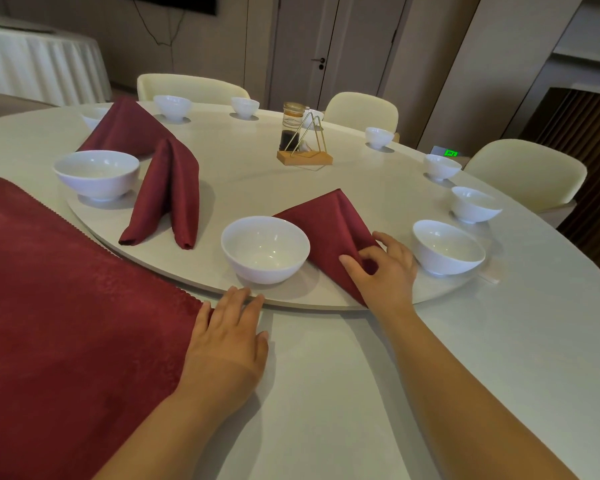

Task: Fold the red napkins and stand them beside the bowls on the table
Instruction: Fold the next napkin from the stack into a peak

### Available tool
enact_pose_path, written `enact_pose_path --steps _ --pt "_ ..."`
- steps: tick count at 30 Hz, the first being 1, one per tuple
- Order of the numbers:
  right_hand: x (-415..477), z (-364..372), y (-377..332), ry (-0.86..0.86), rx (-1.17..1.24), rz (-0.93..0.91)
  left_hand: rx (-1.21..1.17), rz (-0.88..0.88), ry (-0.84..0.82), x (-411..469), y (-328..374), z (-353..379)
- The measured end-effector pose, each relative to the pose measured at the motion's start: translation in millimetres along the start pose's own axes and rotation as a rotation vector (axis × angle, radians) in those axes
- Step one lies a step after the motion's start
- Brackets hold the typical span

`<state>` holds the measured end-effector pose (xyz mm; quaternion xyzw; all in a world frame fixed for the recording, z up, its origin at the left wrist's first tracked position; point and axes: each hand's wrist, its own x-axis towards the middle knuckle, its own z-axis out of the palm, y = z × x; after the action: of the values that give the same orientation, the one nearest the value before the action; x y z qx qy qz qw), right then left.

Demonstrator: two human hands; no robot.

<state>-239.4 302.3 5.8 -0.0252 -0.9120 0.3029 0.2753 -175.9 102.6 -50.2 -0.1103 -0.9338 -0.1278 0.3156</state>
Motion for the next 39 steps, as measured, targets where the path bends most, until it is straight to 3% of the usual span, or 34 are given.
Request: enact_pose_path --steps 5,10,26,30,33,39 --pt "4 -12 13 0.051 0.245 0.090 0.029 0.020 0.009 -1 0 1" --pt "15 -15 21 -0.092 0.275 0.203 0.040 0.033 0.006 -1 0 1" --pt "26 -23 23 -0.124 0.136 0.202 -0.006 0.003 0.012 -2 -2 4" --pt "23 -27 23 -0.174 0.169 0.181 0.019 0.017 0.026 -2 -1 3" --pt "21 -31 20 -0.090 0.263 0.167 0.021 0.010 0.018 -2 1 0" --pt "32 -29 -19 -0.051 0.320 -0.016 -0.004 0.006 -0.023 -1 2 -2"
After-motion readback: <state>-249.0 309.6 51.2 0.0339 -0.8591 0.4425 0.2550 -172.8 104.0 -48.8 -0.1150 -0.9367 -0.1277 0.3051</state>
